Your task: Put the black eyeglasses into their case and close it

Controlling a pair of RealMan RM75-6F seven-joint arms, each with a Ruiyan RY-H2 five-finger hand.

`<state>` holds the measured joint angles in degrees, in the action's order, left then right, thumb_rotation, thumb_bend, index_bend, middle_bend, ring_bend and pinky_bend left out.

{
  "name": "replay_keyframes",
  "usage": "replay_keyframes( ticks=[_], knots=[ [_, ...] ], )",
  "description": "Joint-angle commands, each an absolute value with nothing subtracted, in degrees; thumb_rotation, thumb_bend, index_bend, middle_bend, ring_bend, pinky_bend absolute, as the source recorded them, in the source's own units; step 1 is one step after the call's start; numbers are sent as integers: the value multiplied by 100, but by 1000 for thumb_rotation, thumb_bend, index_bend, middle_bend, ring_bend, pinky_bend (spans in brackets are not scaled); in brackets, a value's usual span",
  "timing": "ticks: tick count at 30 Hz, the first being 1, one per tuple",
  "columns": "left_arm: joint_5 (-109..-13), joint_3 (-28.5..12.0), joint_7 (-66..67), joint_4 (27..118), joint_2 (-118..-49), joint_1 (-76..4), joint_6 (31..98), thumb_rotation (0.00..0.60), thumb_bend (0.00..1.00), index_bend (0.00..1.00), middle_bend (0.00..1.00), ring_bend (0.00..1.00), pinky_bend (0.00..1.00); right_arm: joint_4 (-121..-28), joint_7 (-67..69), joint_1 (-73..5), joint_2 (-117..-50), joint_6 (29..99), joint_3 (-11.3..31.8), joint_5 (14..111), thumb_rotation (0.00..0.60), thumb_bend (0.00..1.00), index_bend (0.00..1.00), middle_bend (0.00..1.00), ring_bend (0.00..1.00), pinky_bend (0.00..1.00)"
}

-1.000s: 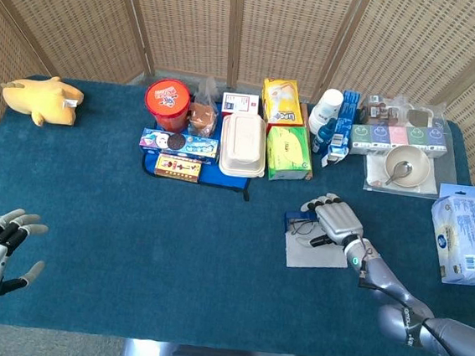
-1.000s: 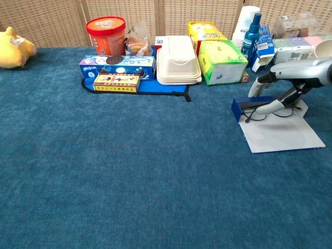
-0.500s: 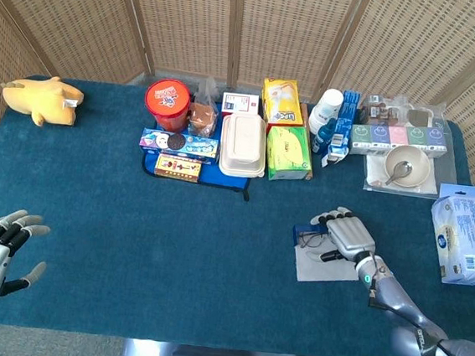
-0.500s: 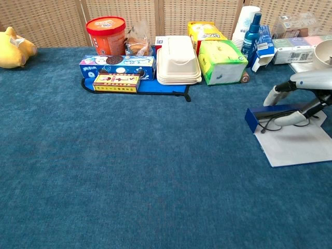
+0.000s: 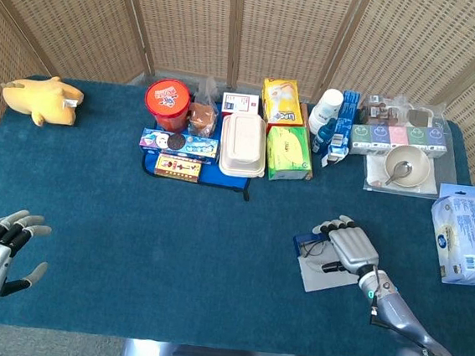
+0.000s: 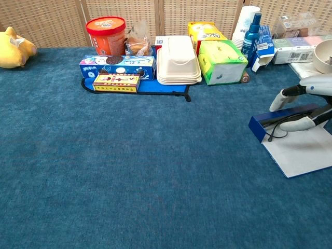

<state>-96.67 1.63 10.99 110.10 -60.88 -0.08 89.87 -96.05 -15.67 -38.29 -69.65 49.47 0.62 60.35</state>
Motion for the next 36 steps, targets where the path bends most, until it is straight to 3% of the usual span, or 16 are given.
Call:
replay_keyframes(
  ticks=[1,10,19,26,36],
  knots=[
    [-9675,170,1075,10994,-6084,-7,8990,600,227,301,256,160,195,-9717,-1759,-3635,-6986,5290,7,5961,247,224,241,228,173,122],
    [-9686,181,1041,10970,-6088,-3,9002,598,227,300,255,160,195,-9737,-1845,-3528,-7056,5530,109,5962,234,221,236,227,168,123],
    [-9661,210,1026,10941,-6073,61,9070,600,227,298,255,160,195,-9238,-1850,-3854,-7256,5016,387,5612,237,221,225,223,151,123],
    [-9653,212,1018,10926,-6056,69,9077,600,227,297,255,160,195,-8957,-1797,-3827,-7367,4808,277,5472,236,221,230,223,150,123],
    [-9664,189,1054,10957,-6069,23,9022,600,226,296,254,160,195,-9665,-1938,-3384,-7087,5371,-68,5842,234,219,231,223,180,125]
  ],
)
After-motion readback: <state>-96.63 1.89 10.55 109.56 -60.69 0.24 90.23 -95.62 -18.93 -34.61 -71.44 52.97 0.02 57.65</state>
